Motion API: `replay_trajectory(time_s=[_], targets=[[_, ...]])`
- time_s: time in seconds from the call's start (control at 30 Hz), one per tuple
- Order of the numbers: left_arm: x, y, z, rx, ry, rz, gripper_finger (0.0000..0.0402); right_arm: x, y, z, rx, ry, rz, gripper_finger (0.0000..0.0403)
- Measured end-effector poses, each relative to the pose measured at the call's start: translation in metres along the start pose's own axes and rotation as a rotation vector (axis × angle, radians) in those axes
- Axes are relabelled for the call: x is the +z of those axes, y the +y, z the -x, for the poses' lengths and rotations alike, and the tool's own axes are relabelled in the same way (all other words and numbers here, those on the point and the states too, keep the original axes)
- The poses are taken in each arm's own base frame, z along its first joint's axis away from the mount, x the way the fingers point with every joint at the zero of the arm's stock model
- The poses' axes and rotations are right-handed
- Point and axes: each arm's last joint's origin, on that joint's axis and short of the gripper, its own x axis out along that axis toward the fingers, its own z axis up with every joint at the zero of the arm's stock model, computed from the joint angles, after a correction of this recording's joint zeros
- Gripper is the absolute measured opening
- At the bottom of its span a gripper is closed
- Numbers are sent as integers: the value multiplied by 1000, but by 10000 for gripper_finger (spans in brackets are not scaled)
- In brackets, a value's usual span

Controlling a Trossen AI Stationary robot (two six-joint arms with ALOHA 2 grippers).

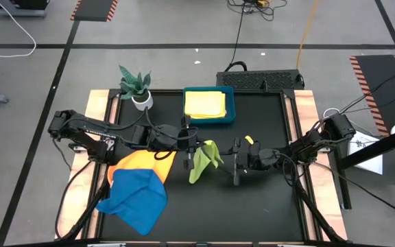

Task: Fold microfiber towels
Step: Fold the green microfiber cloth

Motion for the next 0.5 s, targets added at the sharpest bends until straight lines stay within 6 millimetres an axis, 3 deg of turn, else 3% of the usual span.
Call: replay_trajectory(time_s=[0.5], targets=[[0, 0, 0, 0, 0, 7, 10, 0, 0, 0, -1, 0, -23, 212]])
